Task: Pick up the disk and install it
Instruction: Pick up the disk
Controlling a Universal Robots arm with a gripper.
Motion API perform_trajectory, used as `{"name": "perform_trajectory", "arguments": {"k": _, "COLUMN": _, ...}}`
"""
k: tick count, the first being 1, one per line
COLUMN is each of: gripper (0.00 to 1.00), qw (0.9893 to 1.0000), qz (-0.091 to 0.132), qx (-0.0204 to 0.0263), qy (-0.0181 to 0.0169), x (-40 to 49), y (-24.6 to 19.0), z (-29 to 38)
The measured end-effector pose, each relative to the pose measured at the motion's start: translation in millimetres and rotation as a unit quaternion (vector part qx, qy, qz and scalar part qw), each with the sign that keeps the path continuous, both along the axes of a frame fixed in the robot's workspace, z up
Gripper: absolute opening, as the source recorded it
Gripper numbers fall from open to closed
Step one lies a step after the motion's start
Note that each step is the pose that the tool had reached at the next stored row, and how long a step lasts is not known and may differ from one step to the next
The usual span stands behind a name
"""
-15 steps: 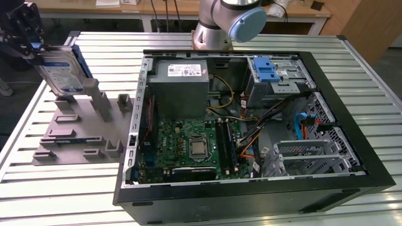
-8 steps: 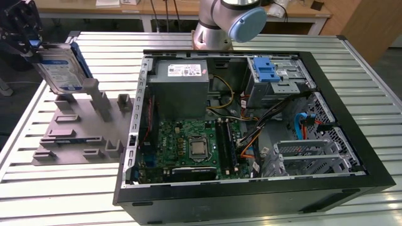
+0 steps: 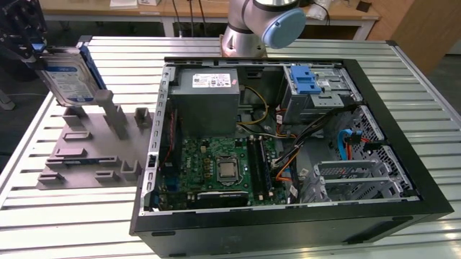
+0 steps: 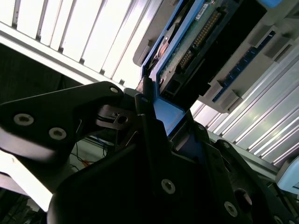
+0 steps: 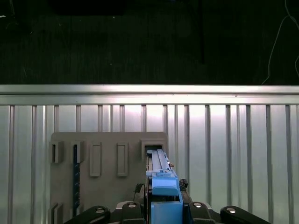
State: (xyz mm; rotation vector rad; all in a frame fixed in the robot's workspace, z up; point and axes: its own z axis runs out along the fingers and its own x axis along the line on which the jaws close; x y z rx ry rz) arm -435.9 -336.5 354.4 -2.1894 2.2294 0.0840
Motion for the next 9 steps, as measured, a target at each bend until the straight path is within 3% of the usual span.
{"name": "perform_trajectory", "arguments": {"k": 9, "gripper": 0.36, "qw": 1.0, "qz": 0.0, "qx": 0.0, "qy": 0.0, "x": 0.0, "y": 0.0, "z": 5.9}}
